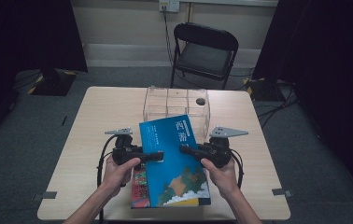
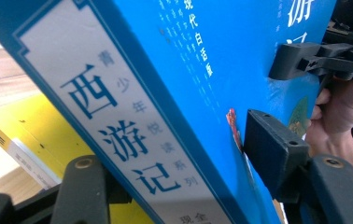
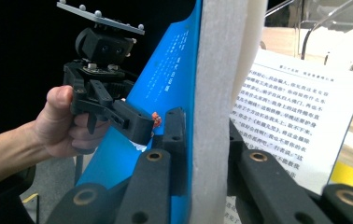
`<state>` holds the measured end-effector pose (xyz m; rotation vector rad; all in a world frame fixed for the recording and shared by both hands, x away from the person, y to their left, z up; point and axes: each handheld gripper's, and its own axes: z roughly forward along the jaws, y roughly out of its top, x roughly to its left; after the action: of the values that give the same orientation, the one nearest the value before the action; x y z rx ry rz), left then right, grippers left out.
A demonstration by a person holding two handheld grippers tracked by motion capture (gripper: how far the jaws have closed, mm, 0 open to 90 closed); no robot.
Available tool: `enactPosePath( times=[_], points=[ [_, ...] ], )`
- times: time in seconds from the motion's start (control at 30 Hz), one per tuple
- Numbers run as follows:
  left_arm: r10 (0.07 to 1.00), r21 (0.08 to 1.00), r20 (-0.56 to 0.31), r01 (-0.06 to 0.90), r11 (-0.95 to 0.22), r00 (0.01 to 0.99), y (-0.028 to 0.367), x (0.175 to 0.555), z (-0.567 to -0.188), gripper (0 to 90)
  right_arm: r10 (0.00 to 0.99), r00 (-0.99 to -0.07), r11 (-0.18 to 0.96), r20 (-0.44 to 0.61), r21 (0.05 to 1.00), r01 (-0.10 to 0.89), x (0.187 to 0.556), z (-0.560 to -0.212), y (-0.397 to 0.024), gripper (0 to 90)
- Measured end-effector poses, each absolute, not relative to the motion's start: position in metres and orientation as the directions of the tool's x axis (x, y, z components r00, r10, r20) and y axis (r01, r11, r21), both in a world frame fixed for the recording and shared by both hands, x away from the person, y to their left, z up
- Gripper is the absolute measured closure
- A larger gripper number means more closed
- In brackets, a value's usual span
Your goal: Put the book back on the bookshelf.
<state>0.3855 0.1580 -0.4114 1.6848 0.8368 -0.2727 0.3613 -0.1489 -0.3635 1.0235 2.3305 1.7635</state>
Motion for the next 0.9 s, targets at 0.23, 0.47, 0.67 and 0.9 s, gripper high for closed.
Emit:
enactPosePath(
  times=[0.23,0.47,0.67,0.9],
  points=[
    [0.427,0.795,-0.518,0.601,-0.078,0.741,0.156,0.39,-0.395,42.2,0.534,-0.781,0.129,0.324,0.882,0.454,0.368,-0.352,-0.148,79.3],
    [0.453,0.827,-0.488,0.561,-0.033,0.746,0.157,0.393,-0.381,48.4,0.543,-0.78,0.09,0.311,0.902,0.422,0.372,-0.346,-0.148,79.5],
    [0.486,0.874,-0.411,0.484,-0.03,0.772,0.158,0.393,-0.358,53.9,0.544,-0.786,0.044,0.294,0.925,0.377,0.376,-0.337,-0.147,79.5],
    [0.495,0.918,-0.323,0.394,-0.043,0.807,0.158,0.379,-0.355,56.4,0.547,-0.801,0.065,0.243,0.942,0.329,0.367,-0.339,-0.148,79.0]
  ],
)
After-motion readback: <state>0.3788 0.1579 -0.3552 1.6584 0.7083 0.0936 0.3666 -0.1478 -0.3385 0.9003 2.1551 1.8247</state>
